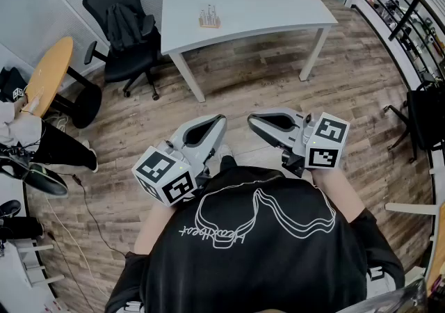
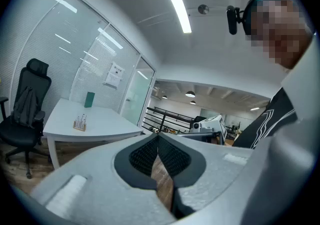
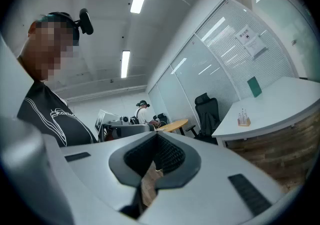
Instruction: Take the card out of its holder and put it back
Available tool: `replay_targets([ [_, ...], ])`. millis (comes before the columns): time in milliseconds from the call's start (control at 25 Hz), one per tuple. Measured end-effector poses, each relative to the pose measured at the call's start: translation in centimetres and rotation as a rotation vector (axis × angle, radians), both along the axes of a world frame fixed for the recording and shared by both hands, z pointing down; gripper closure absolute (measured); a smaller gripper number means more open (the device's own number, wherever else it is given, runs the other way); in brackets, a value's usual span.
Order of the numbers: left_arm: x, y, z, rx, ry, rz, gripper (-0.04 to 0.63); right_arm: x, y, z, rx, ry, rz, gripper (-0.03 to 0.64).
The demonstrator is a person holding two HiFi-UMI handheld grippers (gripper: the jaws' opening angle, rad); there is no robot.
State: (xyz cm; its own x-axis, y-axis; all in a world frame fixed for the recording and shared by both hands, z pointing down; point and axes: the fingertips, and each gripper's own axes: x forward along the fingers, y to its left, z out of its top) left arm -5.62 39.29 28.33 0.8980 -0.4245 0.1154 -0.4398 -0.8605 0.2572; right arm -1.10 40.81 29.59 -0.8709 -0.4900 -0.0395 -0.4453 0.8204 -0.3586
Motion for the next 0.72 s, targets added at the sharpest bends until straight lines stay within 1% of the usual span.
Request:
replay_targets([
  [160,-0.3,0.2,-0.9,0.018,-0.002,0.001,0.581,-0.2,0.0,-0.4,0.011,0.000,0.003,0.611],
  [360,0.0,0.2,-0.2,0.019,-0.008,0.013,0.581,-0.1,-0.2,0.1,0.008,-0.004,0.003,0.611],
  [560,-0.8,-1.1,0.4,0.000,0.001,0.024,0.581,-0.1,-1.4,0.8,-0.018,-0.013,0.047,0.609],
  [720,-0.3,-2.3,1.1,-0.010,0.005,0.038,0.581,0.4,-2.7,1.6,-0.040,-0.028,0.068,0.609],
])
